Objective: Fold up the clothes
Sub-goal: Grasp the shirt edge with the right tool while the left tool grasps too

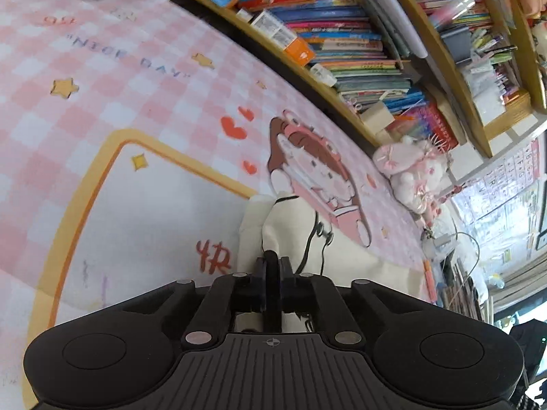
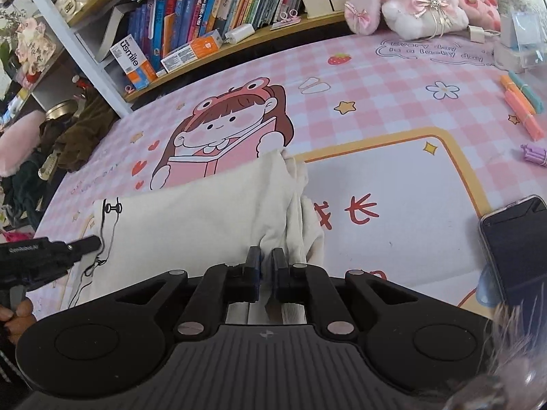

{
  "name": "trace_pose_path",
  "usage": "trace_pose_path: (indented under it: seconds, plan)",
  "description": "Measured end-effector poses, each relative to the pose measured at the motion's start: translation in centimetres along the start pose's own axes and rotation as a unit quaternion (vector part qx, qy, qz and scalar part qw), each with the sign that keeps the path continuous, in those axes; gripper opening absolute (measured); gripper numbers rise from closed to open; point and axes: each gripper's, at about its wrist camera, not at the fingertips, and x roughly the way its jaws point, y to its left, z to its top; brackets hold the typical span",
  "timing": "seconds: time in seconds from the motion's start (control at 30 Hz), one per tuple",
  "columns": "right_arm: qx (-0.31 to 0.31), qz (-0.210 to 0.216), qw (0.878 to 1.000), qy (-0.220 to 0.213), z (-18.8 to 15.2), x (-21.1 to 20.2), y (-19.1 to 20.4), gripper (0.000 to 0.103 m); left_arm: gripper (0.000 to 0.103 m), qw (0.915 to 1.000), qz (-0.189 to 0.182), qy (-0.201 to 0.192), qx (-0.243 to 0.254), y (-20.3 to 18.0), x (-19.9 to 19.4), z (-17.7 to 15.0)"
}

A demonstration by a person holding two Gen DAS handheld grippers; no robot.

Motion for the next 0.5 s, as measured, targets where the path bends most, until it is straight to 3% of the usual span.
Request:
trace_pose_path:
  seconds: [0.07,0.17,0.23,0.27,0.3,0.37,0.5]
  plan:
    - [0.011,0.003,1.0,-0.002,-0.1,0.0,-0.2,0.006,0.022,0.9999,-0.011,-0.004,0.006,-0.3,-0.1,0.3]
    - [0.019,0.003,1.0,0.0,0.0,0.0,-0.3,0.006,0.022,1.0,-0.009,-0.003,0.002,0.0,0.8,1.1]
    - [0.023,0.002,1.0,0.003,0.1,0.0,-0.3,0.006,0.018,0.9999,-0.013,0.0,-0.006,0.1,1.3,1.3]
    - [0.024,0.001,1.0,0.002,0.1,0.0,-0.2,0.006,0.011,0.9998,-0.014,0.002,-0.01,0.0,1.4,1.4]
    - [0.024,-0.001,1.0,0.002,0.1,0.0,-0.1,0.006,0.006,0.9996,-0.026,-0.011,-0.003,-0.5,0.9,1.3]
    - [0.02,-0.003,1.0,0.002,0.1,0.0,0.0,0.006,0.006,0.9974,-0.054,-0.045,0.018,-1.7,-0.7,1.1]
    - [0.026,-0.005,1.0,0.002,0.0,-0.1,0.0,0.006,0.007,0.9998,-0.014,-0.016,0.001,-0.1,0.6,1.1]
